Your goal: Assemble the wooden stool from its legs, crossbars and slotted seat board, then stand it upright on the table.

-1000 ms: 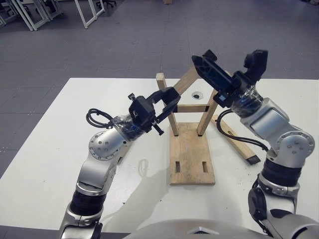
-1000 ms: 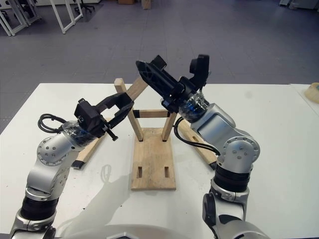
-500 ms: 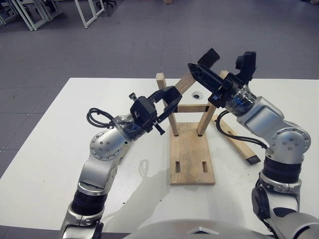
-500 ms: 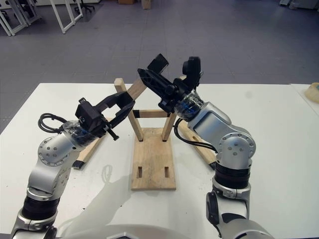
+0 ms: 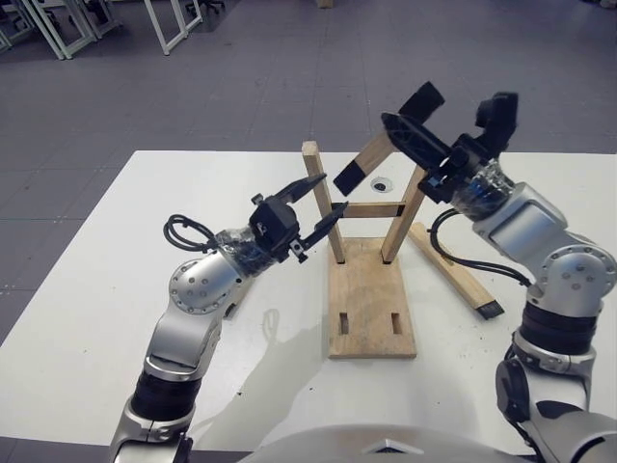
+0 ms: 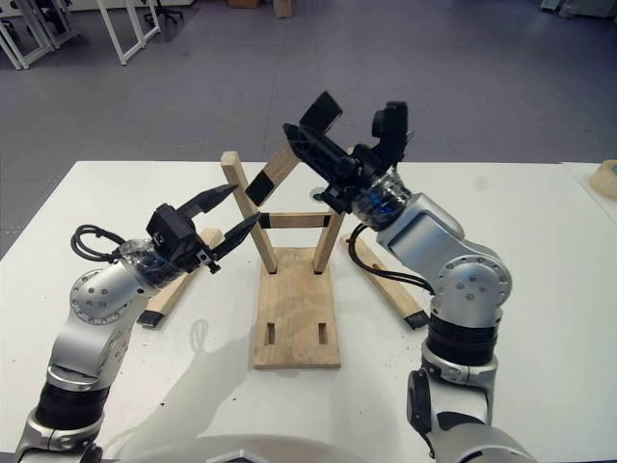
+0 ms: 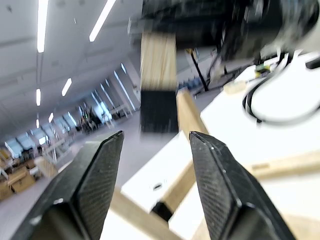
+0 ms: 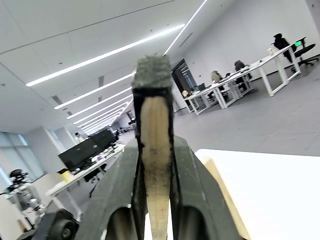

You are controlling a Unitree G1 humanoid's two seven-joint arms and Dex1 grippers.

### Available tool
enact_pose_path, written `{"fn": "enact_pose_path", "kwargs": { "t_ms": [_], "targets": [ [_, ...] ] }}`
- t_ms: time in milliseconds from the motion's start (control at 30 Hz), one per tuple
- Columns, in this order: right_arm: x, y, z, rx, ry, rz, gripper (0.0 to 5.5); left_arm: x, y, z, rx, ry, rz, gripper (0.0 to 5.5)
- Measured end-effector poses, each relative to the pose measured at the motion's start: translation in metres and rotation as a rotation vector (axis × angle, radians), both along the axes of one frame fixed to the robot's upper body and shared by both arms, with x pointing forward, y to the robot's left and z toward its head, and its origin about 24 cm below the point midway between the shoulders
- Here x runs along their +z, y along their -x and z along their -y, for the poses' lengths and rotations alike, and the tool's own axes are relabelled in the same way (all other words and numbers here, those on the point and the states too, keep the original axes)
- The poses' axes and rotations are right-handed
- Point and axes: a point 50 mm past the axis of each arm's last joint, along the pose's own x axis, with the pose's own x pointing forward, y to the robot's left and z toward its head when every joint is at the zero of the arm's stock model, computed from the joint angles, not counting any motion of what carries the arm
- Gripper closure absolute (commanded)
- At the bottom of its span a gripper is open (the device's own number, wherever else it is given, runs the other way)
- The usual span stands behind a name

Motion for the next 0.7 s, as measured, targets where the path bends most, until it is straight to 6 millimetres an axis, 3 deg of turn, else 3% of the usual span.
{"fn": "enact_pose_path", "kwargs": {
  "t_ms": [100,233,367,467,567,700],
  "targets": [
    [-0.002,0.01,0.027,-0.037,0.081,-0.007,5.1,-0.019,0.005,-0.007,0.019,-0.016,-0.076,3.1],
    [-0.024,0.026,0.072,-0.085,0.302,-0.066,5.1,-0.035,0.009,-0.013,0.054,-0.034,-0.129,3.1],
    [-0.049,0.015,0.113,-0.232,0.49,-0.129,5.1,-0.041,0.008,-0.015,0.085,-0.034,-0.147,3.1],
    [-0.079,0.004,0.127,-0.293,0.564,-0.195,5.1,-0.044,0.007,-0.014,0.085,-0.032,-0.16,3.1],
    [-0.102,-0.005,0.127,-0.292,0.575,-0.236,5.1,-0.045,0.007,-0.013,0.085,-0.029,-0.164,3.1],
    [-0.117,-0.02,0.128,-0.308,0.606,-0.248,5.1,-0.046,0.006,-0.012,0.086,-0.031,-0.17,3.1]
  ]
}}
